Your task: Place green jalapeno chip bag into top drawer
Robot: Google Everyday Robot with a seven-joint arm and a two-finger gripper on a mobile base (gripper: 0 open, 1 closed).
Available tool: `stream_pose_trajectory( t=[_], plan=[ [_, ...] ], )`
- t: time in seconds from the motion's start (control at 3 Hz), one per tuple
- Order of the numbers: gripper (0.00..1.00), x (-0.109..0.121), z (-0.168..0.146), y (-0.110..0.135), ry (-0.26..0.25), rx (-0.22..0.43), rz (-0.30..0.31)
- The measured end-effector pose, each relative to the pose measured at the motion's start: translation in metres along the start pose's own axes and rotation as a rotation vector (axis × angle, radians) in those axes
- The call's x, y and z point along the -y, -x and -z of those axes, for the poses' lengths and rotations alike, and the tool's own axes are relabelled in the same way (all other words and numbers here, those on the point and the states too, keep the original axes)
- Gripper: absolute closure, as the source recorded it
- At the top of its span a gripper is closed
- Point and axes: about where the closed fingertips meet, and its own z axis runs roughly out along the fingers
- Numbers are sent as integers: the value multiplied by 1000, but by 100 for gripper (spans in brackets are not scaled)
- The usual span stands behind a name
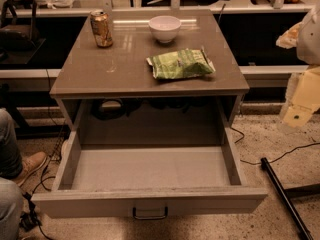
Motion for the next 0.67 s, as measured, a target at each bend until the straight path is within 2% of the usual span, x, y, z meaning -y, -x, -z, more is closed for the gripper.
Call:
stream_pose_trajectory(
  t=[0.33,0.67],
  plan=[
    [0,2,0,1,-9,9,-3],
    [0,19,-12,2,-28,65,-44]
  ],
)
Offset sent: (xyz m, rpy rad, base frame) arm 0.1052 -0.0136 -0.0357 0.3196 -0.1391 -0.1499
